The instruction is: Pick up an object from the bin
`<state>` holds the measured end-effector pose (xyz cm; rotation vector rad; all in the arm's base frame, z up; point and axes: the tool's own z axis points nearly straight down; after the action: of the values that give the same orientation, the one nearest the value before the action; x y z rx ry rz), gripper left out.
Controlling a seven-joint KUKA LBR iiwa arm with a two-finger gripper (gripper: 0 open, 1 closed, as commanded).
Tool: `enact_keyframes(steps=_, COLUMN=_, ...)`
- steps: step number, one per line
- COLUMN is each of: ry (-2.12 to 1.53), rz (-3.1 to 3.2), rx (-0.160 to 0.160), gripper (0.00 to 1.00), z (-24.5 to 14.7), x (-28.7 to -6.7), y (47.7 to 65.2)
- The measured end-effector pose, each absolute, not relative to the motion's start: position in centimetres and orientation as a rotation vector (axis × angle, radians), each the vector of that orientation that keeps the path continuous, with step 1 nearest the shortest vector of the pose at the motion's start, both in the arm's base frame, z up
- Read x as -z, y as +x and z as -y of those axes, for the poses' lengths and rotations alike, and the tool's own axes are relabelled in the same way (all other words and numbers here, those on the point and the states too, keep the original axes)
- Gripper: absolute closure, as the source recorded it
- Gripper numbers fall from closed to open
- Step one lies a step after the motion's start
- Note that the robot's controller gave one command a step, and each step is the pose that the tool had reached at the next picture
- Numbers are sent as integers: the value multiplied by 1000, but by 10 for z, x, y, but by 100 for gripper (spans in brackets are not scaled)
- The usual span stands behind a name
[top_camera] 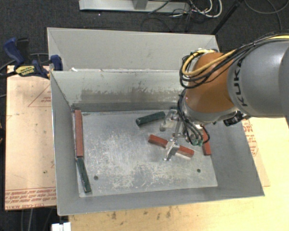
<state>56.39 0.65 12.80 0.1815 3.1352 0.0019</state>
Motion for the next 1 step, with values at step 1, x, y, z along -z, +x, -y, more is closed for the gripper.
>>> enact_keyframes(steps=1, ry=405, rz=-3112, rx=-3, gripper=0, z=9, x=-90, y=558)
